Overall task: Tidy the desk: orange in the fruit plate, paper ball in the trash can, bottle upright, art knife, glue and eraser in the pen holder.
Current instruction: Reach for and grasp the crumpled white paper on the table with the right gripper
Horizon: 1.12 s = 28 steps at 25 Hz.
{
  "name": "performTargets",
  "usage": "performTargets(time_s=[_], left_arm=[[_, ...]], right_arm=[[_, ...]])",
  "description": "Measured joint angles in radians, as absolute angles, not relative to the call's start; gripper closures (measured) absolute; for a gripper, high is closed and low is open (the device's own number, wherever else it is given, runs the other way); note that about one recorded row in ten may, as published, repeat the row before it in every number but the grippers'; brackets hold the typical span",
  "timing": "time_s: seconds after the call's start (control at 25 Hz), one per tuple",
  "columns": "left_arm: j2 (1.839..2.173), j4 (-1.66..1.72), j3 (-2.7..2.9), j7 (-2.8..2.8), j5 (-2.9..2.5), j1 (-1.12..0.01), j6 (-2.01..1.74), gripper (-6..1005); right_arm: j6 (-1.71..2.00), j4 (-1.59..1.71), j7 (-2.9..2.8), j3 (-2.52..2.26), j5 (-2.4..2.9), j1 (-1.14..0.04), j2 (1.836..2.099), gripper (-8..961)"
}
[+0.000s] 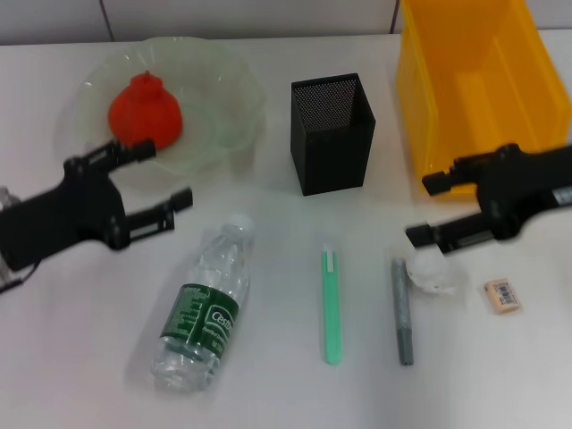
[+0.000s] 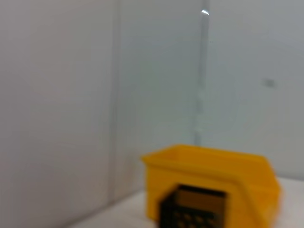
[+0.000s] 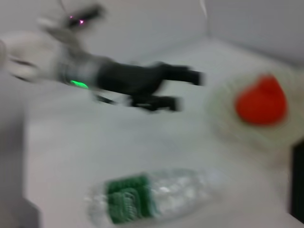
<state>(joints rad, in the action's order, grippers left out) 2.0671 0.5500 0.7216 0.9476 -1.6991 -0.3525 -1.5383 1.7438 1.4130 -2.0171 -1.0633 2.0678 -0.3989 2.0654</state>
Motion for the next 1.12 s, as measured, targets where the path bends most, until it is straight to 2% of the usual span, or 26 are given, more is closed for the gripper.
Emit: performTargets(time_s=[0.16, 0.36, 1.12], left_arm=[[2.071, 0.53, 0.737, 0.875, -1.686, -0.305, -1.563, 226], [2.068, 0.487, 0.733, 0.846, -1.658, -0.298, -1.559, 163], [2.069, 0.482, 0.733, 0.844, -1.655, -0.304, -1.544, 167]], right_arm=[[1.755, 1.492, -2.314, -1.164, 2.281, -0.533, 2.067, 138], [1.755, 1.459, -2.45, -1.289, 2.495, -0.623, 2.077, 139], [1.614, 1.263, -2.535, -1.509, 2.63, -0.668, 2.084, 143]])
